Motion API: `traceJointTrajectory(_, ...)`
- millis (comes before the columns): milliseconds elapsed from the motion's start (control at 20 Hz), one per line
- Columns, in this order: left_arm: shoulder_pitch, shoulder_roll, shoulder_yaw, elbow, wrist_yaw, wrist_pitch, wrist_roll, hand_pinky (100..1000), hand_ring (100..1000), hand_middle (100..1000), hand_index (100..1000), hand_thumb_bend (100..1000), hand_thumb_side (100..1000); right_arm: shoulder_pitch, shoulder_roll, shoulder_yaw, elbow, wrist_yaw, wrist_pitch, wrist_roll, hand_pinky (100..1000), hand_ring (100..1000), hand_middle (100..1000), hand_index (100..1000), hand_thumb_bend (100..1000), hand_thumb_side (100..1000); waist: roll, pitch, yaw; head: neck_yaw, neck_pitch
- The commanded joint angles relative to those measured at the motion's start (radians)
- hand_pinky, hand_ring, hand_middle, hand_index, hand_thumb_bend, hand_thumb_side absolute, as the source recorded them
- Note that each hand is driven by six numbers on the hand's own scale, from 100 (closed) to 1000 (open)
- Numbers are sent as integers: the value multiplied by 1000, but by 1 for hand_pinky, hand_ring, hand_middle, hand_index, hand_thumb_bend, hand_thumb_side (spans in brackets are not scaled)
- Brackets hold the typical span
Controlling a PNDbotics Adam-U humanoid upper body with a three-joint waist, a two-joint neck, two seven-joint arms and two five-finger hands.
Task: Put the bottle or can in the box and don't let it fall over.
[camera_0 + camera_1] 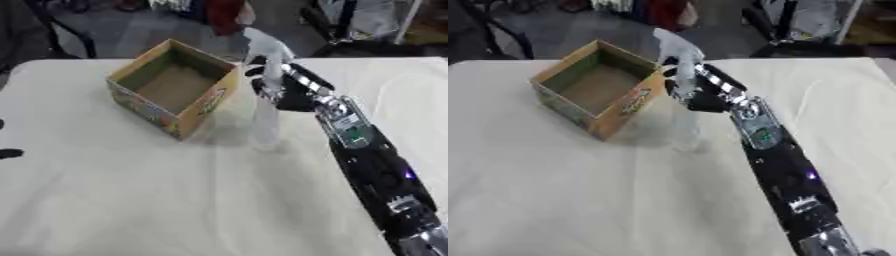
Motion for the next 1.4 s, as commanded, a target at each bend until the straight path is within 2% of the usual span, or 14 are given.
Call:
traceJointTrajectory(50, -13, 14, 11, -23, 3, 0, 5, 734, 1000, 959, 1000, 460, 983, -11, 3, -8, 1, 16, 6, -6, 790, 872, 906, 915, 100, 481, 3, -9, 0, 2, -11)
traceJointTrajectory(500, -14, 13, 9, -22, 5, 1, 2, 733, 1000, 959, 1000, 463, 985, 10, 23, -4, 21, 49, 13, -10, 778, 863, 893, 894, 100, 474, 3, -8, -2, 2, -11)
traceJointTrajectory(650, -15, 13, 9, -23, 6, 1, 1, 733, 1000, 959, 1000, 463, 986, 12, 24, -5, 31, 61, 10, -12, 762, 842, 869, 854, 100, 424, 4, -8, -1, 2, -13)
traceJointTrajectory(850, -16, 12, 8, -22, 7, 2, 1, 732, 1000, 959, 1000, 464, 990, 13, 22, -6, 37, 69, 0, -11, 713, 773, 781, 712, 100, 436, 4, -8, -1, 1, -13)
traceJointTrajectory(900, -16, 12, 8, -22, 7, 3, 1, 732, 1000, 959, 1000, 464, 990, 13, 22, -6, 39, 71, -3, -10, 705, 750, 746, 674, 100, 395, 4, -8, -1, 1, -13)
traceJointTrajectory(950, -16, 12, 8, -22, 7, 3, 1, 732, 1000, 958, 1000, 466, 994, 14, 20, -6, 40, 76, -6, -8, 699, 729, 718, 645, 100, 449, 3, -8, 0, 1, -13)
traceJointTrajectory(1050, -16, 12, 8, -23, 8, 4, 2, 732, 1000, 958, 1000, 468, 997, 17, 19, -7, 44, 87, -13, -7, 685, 684, 658, 581, 100, 456, 3, -8, 0, 0, -13)
traceJointTrajectory(1200, -17, 11, 8, -22, 9, 6, 2, 731, 1000, 958, 1000, 472, 1000, 22, 19, -10, 55, 100, -22, -14, 583, 554, 528, 459, 100, 470, 3, -7, 0, -5, -14)
traceJointTrajectory(1350, -18, 11, 9, -23, 13, 8, 4, 731, 1000, 957, 1000, 474, 1000, 26, 20, -21, 65, 95, -18, -46, 413, 398, 367, 283, 100, 470, 3, -8, -1, -8, -17)
traceJointTrajectory(1400, -18, 11, 9, -23, 13, 9, 5, 731, 1000, 956, 1000, 474, 1000, 25, 19, -27, 66, 88, -11, -57, 391, 372, 352, 265, 100, 470, 3, -8, 0, -9, -18)
